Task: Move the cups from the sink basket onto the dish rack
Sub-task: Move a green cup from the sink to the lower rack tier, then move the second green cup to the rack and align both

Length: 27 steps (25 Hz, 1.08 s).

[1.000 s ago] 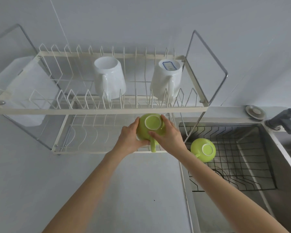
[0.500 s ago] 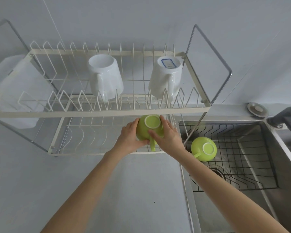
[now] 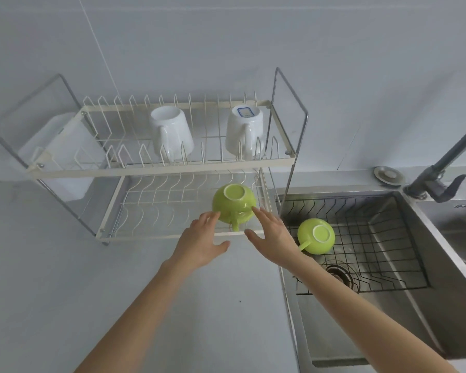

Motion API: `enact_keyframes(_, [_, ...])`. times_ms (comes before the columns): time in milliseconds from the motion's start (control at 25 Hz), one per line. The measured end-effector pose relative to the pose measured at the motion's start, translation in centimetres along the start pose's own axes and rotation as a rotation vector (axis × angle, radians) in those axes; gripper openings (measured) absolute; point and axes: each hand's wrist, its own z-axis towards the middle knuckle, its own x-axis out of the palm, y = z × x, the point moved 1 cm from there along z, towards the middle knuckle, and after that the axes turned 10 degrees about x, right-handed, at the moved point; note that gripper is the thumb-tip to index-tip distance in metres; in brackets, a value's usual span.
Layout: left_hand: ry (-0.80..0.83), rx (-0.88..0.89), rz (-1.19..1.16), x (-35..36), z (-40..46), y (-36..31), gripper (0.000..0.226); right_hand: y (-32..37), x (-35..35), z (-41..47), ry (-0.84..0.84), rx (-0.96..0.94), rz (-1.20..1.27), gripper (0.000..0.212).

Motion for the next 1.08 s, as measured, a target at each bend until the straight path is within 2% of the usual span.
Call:
enact_keyframes(120, [0.015,0.028,0.064,0.8,-1.9,-2.0,0.056,-2.0,-0.4,-2.6,-0.016,0.017,-0.083,0.060])
enact_keyframes(400, [0.089,0.060,0.071,3.7,-2.5,-7.7,0.053,-7.9,-2.9,-5.7,-0.014,0.133,-0.172,0.059])
enact_keyframes(840, [0.154,0.134,0.071,9.1,3.4,-16.6,0.054,-17.5,-8.6,-5.4,-0.002,0.222,-0.183,0.060])
enact_keyframes(1080, [0.195,0.099,0.069,11.2,7.4,-18.5,0.052,-20.8,-10.0,-2.8,0.050,0.250,-0.146,0.059])
